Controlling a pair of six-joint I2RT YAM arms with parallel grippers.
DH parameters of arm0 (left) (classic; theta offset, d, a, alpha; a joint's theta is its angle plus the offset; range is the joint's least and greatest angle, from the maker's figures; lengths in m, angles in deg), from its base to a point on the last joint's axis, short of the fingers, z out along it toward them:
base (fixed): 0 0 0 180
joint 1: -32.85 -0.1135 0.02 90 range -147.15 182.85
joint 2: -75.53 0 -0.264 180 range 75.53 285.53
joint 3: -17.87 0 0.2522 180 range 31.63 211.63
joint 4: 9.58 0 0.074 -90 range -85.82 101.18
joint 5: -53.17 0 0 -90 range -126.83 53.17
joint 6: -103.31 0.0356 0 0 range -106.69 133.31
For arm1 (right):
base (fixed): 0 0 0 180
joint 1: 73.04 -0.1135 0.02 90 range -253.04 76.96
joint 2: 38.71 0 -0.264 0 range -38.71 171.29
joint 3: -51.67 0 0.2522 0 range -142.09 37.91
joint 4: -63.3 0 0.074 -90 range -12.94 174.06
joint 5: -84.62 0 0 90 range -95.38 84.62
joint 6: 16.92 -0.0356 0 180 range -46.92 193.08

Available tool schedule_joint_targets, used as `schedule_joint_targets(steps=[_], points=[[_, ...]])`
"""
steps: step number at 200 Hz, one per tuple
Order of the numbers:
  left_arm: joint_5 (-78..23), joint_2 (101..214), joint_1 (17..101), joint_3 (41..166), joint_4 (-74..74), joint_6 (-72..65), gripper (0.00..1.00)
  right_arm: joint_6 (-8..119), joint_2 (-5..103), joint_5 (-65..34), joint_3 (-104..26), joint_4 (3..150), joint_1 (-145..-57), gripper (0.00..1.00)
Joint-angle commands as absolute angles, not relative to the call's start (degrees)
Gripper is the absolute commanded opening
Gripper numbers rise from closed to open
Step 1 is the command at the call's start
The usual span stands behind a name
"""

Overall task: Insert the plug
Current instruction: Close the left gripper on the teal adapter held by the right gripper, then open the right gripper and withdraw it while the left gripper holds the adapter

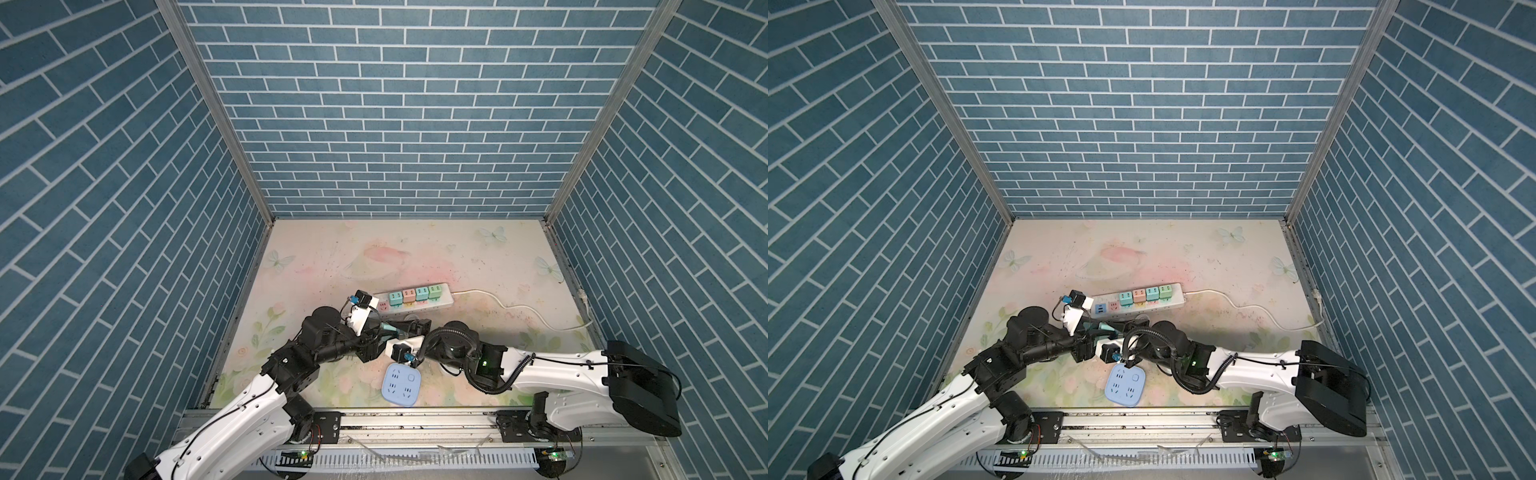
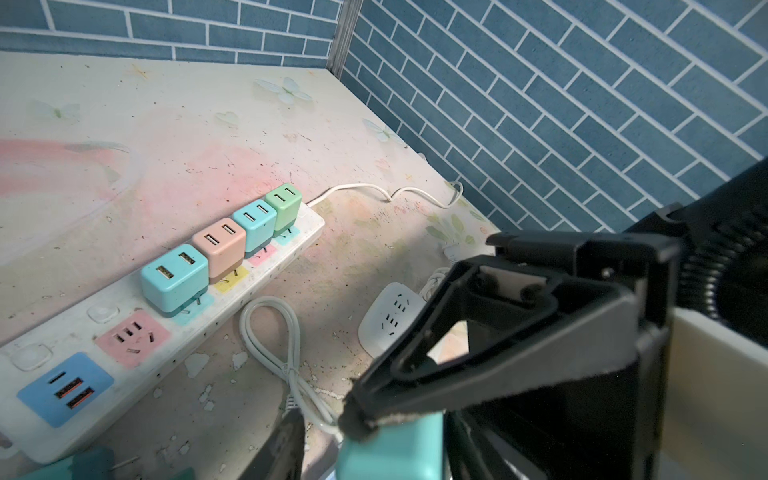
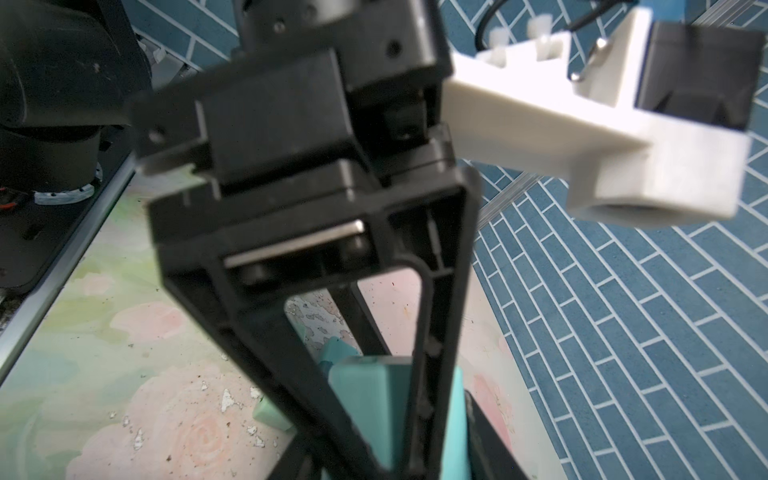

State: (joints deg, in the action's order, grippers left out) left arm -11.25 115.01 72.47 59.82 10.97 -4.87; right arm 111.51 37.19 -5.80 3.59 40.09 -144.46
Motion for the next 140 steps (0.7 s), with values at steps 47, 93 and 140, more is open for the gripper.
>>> schedule_joint_targets(steps=[47,93,140], points=[[-12.2,117.1,73.8,62.0,9.1,-4.1,0.17,113.8,35.6,-4.7,3.2,35.7,-145.6,0.00],[-14.4,115.2,73.8,60.5,8.4,-2.5,0.08,110.2,35.4,-1.4,5.6,30.8,-145.5,0.19],[-24.2,113.7,73.7,65.5,17.1,4.5,0.08,93.9,27.6,9.5,10.8,26.1,-145.6,0.75]])
